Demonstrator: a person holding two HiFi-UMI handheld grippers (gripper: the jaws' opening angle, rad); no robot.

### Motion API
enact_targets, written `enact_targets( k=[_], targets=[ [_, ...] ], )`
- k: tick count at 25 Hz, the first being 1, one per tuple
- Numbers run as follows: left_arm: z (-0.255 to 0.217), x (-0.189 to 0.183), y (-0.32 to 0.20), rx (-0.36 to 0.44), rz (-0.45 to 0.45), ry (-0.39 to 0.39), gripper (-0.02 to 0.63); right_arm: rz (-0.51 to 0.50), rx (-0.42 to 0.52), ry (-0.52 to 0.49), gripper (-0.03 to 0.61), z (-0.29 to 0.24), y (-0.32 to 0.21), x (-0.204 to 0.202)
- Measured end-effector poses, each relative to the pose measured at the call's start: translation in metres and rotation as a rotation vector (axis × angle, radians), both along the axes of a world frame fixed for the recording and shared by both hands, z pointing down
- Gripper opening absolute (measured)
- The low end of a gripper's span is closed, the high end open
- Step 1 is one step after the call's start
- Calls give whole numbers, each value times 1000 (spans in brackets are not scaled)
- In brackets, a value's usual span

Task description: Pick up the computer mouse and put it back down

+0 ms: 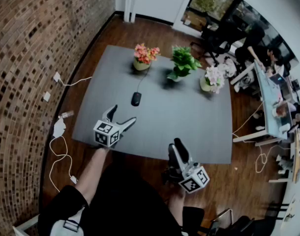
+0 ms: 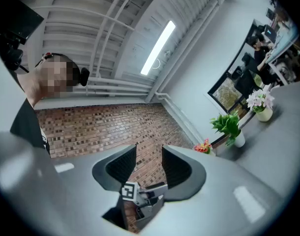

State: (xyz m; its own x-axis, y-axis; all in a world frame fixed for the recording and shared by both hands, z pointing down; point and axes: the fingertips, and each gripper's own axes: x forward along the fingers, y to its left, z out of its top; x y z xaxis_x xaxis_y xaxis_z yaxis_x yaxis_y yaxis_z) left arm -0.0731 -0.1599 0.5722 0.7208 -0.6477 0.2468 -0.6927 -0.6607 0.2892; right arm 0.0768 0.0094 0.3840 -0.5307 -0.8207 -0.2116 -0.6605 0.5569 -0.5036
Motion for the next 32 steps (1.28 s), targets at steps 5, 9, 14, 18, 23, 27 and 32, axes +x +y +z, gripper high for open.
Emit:
enact_targets(
  k=[5,9,14,18,23,27,32],
  targets=[
    [101,8,-119,-68,-90,-267,466,43,-13,12,138,5,-52,-10],
    [181,27,-169,-166,-101,-404,466,32,-73,27,138,20,-72,-31],
    [246,54,-185,-292,-77,-500,465,16,-138,62,138,31,-79,-39],
    [262,48,-197,-322,-131,-570,403,-10,-123,76,138,27,-92,-33],
    [258,44,-179,-456,-69,-546,285,-61,-59,57,137,10,-102,-18],
    [189,96,-131,-694,114,64,285,-60,-27,9,137,6,-112,8],
    [34,111,-116,-663,270,684,285,-68,-12,-41,137,11,-119,26]
  ],
)
